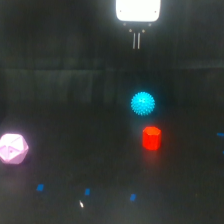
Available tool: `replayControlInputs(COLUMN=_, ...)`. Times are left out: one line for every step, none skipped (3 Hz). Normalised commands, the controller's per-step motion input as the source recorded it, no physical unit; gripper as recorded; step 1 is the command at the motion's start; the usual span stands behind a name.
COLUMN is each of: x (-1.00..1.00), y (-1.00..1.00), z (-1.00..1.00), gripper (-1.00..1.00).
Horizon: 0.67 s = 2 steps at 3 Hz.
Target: Pick up the red object from the table
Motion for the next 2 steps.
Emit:
replayControlInputs(x=0.35, y=-0.47, z=1.00, gripper=-1.00)
replayControlInputs(x=-0.04, y=0.48, z=0.76, gripper=0.10)
